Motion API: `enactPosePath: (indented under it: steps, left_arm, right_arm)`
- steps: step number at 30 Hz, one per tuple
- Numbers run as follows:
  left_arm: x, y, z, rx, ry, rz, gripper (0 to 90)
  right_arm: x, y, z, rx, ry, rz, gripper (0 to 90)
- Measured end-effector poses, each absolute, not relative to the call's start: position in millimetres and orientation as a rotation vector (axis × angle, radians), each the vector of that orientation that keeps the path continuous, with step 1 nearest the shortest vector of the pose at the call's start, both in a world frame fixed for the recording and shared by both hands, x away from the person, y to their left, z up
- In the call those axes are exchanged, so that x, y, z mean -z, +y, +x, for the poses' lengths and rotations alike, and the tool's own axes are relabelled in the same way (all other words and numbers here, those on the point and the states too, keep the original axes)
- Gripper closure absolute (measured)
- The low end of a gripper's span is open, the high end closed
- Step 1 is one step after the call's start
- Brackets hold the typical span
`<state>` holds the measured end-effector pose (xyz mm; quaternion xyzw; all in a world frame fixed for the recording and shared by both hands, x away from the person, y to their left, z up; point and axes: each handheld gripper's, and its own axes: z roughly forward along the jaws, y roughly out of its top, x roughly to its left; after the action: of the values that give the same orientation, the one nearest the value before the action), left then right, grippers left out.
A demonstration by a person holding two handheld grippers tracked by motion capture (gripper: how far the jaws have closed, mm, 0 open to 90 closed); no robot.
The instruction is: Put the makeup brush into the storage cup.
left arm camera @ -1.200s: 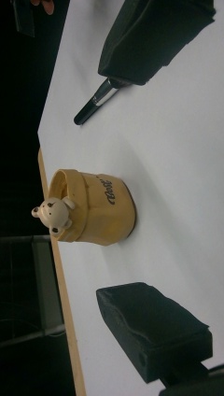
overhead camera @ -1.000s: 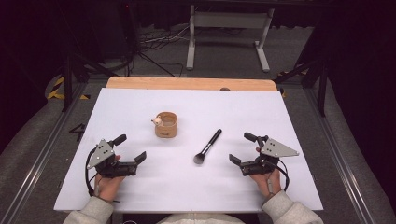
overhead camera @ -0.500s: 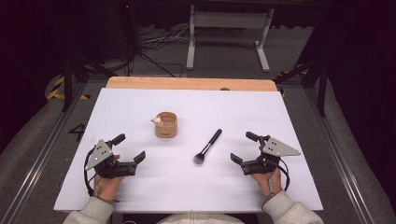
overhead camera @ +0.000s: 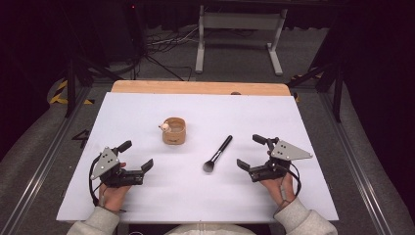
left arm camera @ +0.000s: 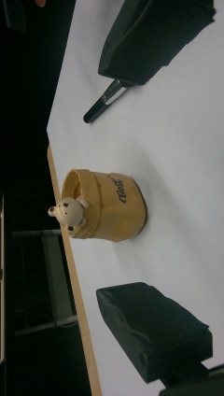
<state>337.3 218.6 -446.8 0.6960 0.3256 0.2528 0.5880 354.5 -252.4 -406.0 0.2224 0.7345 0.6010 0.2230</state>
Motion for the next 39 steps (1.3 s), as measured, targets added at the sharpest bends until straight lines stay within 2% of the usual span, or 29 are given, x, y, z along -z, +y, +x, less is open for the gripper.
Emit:
enactPosePath:
  steps: [18,39]
  left_arm:
    - [448.4,219.9,337.8,-0.598,0.785,1.629,0.0]
    - [450.1,221.7,337.2,-0.586,0.799,1.625,0.0]
  right_arm:
    - [389.1,-227.6,394.4,-1.631,2.170,0.624,1.4]
    - [355.2,-203.7,431.1,-1.318,2.494,0.497,1.8]
